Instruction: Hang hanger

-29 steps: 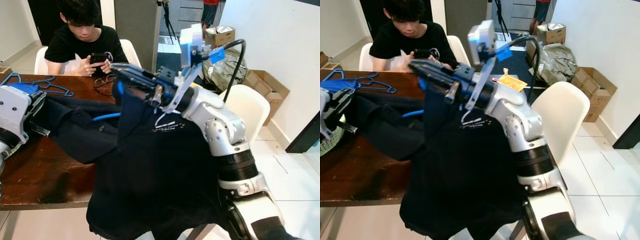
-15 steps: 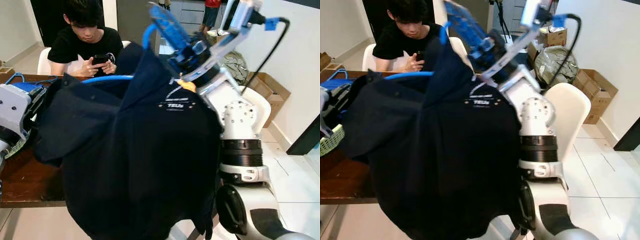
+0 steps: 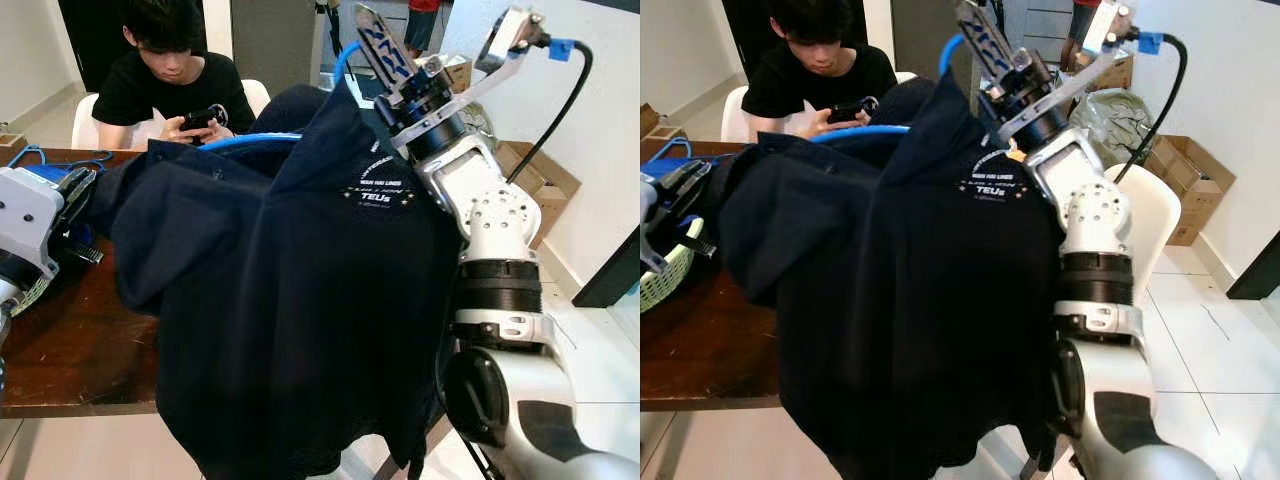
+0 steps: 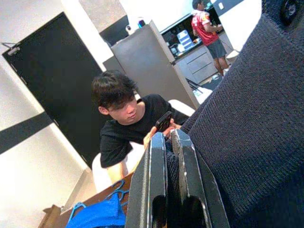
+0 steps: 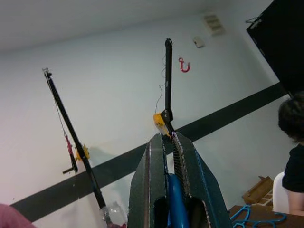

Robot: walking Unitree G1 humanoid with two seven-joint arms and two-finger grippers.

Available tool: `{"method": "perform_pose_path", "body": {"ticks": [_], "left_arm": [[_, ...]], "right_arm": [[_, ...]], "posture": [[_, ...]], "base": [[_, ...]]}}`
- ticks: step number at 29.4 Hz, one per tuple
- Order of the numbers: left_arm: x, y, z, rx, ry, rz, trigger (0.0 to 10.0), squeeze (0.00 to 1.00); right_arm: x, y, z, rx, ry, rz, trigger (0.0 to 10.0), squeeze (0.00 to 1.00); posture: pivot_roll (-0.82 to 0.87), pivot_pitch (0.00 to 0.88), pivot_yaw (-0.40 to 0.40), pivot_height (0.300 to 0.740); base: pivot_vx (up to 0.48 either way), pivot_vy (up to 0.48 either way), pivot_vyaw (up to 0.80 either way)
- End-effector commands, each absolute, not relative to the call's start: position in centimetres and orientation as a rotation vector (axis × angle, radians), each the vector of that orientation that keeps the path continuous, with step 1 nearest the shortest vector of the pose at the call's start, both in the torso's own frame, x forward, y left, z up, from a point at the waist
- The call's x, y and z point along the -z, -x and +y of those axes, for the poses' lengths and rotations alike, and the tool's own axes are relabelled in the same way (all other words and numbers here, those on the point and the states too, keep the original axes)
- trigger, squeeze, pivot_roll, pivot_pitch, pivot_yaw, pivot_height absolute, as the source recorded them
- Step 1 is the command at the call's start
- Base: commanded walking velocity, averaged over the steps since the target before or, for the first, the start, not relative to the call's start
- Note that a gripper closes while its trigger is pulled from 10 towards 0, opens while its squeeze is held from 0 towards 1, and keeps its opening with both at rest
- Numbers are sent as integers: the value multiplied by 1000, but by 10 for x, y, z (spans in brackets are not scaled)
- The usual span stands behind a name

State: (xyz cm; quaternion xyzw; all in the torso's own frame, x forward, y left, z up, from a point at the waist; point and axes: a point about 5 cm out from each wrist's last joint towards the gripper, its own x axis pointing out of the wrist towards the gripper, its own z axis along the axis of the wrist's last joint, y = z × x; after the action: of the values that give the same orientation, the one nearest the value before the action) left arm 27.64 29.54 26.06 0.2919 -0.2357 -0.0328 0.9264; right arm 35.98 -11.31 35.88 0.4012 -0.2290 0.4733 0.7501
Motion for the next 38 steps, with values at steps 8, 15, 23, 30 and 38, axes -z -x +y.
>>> {"method": "perform_pose_path", "body": {"ticks": [8, 15, 23, 30, 38], "left_arm": [[-252, -276, 312, 19, -544, -403, 10000, 118], [-255, -281, 309, 20, -497, -422, 10000, 1000], [-227, -288, 304, 79, -509, -246, 10000, 0], [-228, -288, 305, 78, -505, -223, 10000, 1000], [-231, -283, 302, 138, -423, -244, 10000, 1000]], "right_arm": [[-370, -342, -117, -1087, -740, -622, 0, 0], [-359, -343, -92, -1100, -634, -555, 0, 0], [-336, -350, -78, -1038, -406, -443, 0, 0], [-335, -350, -81, -1023, -419, -454, 0, 0], [-345, -352, -94, -993, -556, -508, 0, 0]], "posture": [[164, 2, -58, 735], [162, 0, -55, 735], [155, 0, -55, 735], [154, 0, -54, 735], [154, 1, -52, 735]], "base": [[0, 0, 0], [0, 0, 0], [0, 0, 0], [0, 0, 0], [0, 0, 0]]}}
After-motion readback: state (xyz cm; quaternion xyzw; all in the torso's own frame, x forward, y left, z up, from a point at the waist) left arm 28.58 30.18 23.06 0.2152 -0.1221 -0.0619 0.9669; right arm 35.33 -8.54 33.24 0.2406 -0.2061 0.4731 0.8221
